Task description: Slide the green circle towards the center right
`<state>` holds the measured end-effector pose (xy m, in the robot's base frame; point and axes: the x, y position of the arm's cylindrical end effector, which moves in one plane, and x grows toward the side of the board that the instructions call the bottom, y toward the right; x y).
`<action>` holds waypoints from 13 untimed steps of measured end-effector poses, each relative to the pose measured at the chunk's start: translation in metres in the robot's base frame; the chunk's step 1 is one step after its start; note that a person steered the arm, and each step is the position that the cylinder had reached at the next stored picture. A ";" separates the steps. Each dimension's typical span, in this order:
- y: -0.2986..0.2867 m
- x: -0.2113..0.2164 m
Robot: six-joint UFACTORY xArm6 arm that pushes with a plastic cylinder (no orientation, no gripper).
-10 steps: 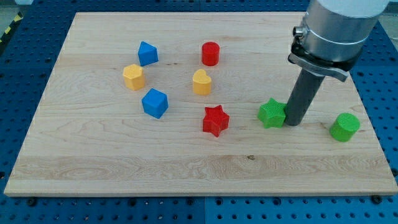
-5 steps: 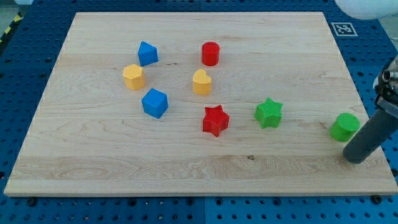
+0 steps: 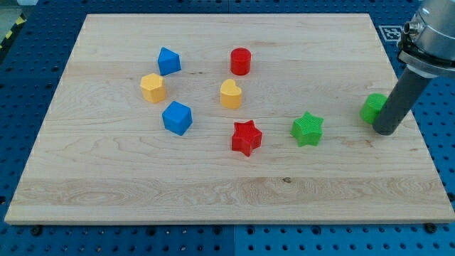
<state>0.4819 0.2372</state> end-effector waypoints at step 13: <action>-0.029 -0.057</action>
<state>0.4254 0.2078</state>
